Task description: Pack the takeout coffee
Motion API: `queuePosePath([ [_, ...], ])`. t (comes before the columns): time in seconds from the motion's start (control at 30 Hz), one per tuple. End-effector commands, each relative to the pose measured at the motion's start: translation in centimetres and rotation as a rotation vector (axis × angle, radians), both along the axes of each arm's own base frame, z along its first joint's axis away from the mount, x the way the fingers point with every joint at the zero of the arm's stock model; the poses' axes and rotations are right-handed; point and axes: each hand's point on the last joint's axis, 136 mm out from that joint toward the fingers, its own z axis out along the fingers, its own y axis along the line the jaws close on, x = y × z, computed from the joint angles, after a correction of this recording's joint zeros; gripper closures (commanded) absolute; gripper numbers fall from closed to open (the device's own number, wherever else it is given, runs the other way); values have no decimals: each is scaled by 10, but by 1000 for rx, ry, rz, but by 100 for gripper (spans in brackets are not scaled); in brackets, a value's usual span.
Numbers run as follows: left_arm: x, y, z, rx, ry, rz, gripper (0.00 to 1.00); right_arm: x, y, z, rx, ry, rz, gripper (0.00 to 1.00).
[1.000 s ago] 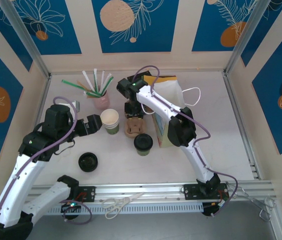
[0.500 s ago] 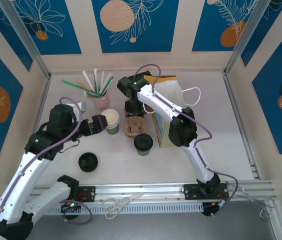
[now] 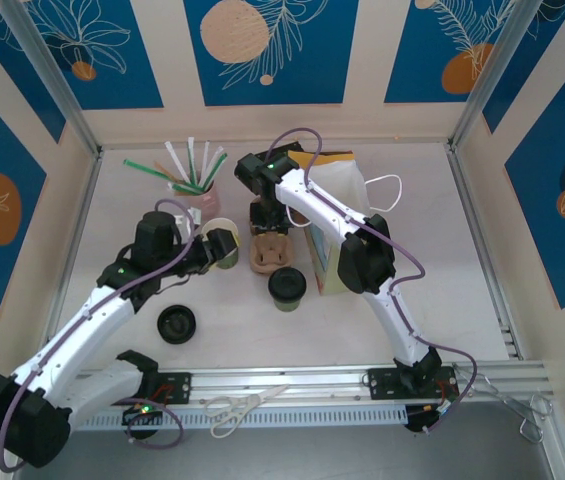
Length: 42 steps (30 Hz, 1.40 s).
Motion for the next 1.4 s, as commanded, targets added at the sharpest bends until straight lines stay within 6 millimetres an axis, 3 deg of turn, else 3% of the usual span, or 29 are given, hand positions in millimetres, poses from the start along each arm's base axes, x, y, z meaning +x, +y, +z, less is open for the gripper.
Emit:
queuePosePath([
  [0.0, 8, -15, 5, -54, -39, -10, 34, 2, -1, 29, 43, -41, 3, 69],
  [0.53, 19, -45, -44, 37, 26, -39, 33, 3, 1, 30, 57, -39, 0, 69],
  [0.8, 18, -48, -70, 105, 65, -44, 33, 5, 1, 30, 63, -38, -4, 69],
  [1.37, 26, -59, -78, 95, 71, -61, 32, 4, 3, 26, 72, -21, -10, 69],
])
